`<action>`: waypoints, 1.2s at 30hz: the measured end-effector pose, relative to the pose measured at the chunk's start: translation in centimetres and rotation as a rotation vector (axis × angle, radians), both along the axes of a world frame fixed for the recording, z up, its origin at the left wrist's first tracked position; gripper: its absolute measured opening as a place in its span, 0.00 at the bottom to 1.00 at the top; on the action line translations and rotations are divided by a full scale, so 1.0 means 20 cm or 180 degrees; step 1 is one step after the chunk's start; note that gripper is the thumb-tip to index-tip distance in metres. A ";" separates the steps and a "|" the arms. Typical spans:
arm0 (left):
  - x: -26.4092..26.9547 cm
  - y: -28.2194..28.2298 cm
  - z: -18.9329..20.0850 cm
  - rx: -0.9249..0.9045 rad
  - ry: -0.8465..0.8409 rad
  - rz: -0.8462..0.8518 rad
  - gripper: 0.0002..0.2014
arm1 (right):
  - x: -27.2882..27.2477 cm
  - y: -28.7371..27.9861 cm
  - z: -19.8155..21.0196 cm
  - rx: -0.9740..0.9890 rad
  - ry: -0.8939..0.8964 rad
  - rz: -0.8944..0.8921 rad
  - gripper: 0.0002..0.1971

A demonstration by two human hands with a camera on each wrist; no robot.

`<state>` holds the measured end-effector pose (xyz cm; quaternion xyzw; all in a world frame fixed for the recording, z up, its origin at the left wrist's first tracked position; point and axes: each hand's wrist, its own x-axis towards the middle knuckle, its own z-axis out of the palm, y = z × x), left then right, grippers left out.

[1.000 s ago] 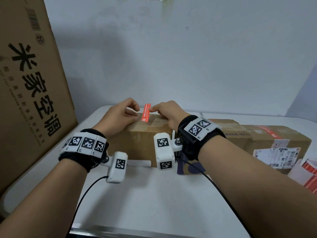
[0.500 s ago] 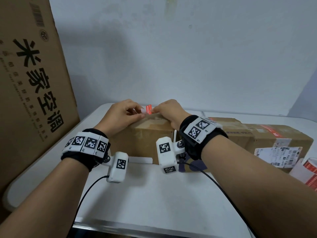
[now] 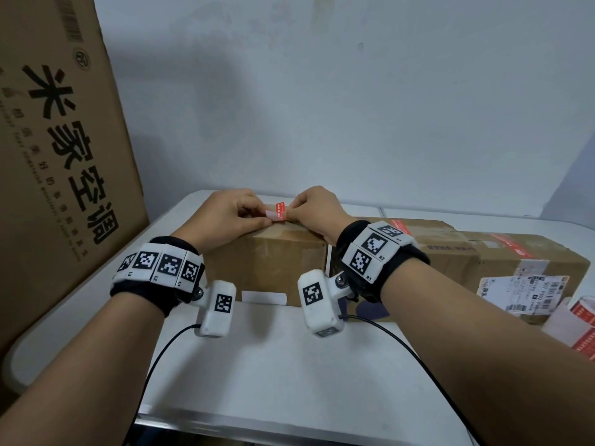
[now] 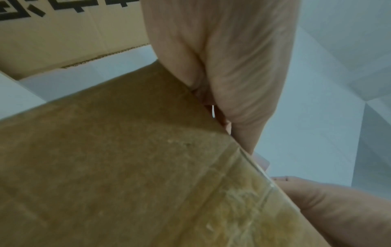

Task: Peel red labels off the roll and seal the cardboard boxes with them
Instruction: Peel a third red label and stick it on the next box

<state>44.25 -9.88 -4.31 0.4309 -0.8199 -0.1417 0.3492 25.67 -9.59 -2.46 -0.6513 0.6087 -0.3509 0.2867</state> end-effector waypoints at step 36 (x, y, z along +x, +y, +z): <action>-0.04 0.06 0.05 0.0269 -0.0252 0.0135 0.14 | 0.05 -0.13 -0.12 -0.0426 0.1031 -0.0416 0.16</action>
